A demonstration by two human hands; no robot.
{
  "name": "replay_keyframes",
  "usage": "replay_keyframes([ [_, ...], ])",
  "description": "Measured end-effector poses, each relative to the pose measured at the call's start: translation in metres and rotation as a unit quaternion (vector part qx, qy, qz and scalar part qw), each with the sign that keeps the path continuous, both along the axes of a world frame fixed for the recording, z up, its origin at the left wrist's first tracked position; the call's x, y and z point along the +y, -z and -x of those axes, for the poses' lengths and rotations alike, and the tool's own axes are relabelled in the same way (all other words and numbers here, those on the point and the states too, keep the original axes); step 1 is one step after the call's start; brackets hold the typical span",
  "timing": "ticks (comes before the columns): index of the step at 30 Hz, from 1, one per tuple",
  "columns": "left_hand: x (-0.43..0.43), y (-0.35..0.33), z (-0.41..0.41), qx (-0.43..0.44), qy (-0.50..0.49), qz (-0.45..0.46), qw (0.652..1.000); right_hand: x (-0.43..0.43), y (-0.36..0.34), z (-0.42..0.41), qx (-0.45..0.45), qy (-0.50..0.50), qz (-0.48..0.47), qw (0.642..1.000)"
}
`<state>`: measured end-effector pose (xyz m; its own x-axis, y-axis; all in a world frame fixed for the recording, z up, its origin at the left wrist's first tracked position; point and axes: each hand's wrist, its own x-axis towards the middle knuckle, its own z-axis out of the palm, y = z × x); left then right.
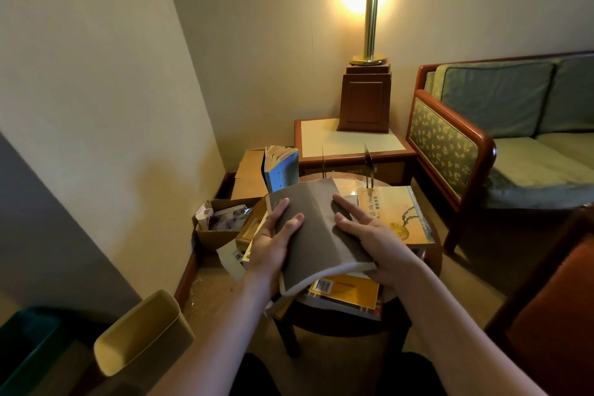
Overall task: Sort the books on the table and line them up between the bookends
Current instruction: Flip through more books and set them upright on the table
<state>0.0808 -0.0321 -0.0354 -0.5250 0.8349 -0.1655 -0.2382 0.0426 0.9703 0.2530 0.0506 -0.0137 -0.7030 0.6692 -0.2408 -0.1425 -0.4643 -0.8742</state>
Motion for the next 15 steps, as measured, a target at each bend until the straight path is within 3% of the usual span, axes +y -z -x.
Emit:
replay_keyframes([
  [2,0.001,0.000,0.002,0.137,0.014,0.049,0.989,0.005,0.004,-0.004,-0.025,-0.012,-0.030,0.999],
  [4,0.004,-0.003,0.007,0.194,0.032,0.075,0.978,0.009,0.010,-0.006,-0.049,-0.027,-0.061,0.997],
  [9,0.007,-0.029,0.044,0.104,0.045,0.063,0.992,0.013,0.010,-0.019,-0.055,-0.086,-0.095,0.990],
  [12,0.003,-0.048,0.069,0.068,0.156,0.106,0.980,0.014,0.006,-0.025,-0.094,-0.120,-0.174,0.973],
  [15,0.003,-0.065,0.082,0.060,0.274,0.171,0.945,0.021,0.006,-0.027,-0.118,-0.155,-0.227,0.954],
])
